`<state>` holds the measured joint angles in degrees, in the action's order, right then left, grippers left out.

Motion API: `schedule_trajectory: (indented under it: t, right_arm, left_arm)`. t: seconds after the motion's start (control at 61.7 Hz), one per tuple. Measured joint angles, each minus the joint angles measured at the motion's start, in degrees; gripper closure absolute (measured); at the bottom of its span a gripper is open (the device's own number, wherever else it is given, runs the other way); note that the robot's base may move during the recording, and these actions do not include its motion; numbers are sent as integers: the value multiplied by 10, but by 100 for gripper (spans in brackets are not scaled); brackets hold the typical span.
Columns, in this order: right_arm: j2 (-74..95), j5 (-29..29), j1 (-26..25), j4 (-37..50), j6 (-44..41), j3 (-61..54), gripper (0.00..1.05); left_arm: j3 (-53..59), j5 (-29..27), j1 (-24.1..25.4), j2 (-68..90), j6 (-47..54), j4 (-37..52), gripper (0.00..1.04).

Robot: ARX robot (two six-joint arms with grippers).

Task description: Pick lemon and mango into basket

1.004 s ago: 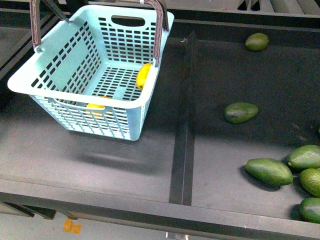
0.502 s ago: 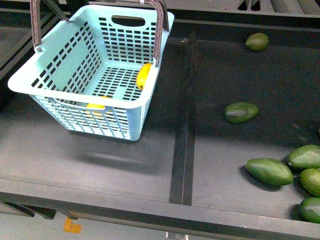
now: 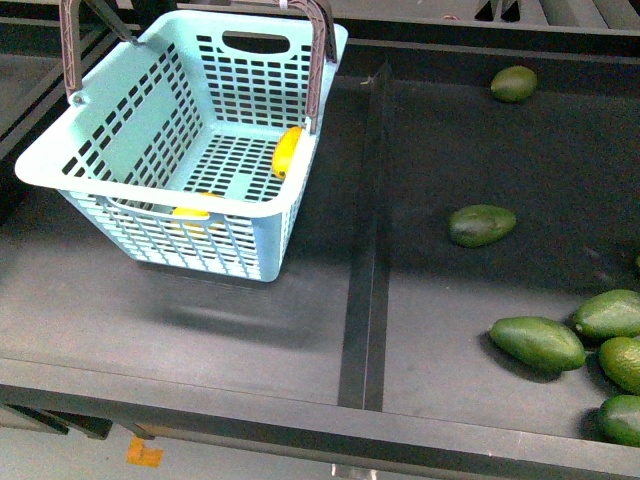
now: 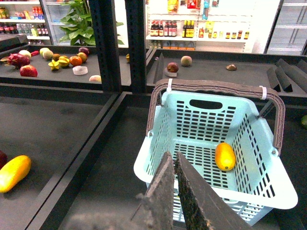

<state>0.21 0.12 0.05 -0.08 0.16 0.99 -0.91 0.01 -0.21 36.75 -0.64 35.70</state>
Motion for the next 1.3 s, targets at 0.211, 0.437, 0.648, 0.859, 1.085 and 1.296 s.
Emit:
schedule_trajectory:
  t: [0.211,0.437,0.648,0.859,1.085,1.296]
  right_arm:
    - [0,0,0,0,0,0,9]
    - [0,0,0,0,0,0,9]
    - [0,0,0,0,0,0,9]
    - [0,0,0,0,0,0,9]
    - [0,0,0,0,0,0,9]
    - [0,0,0,0,0,0,9]
  left_arm:
    - [0,0,0,-94,0,-86,101]
    - [0,0,0,-176,0,-165,101]
    - [0,0,0,-228,0,-217,101]
    - [0,0,0,-265,0,-254,101]
    - [0,0,0,-364,0,-355,101]
    - [0,0,0,-364,0,-356,101]
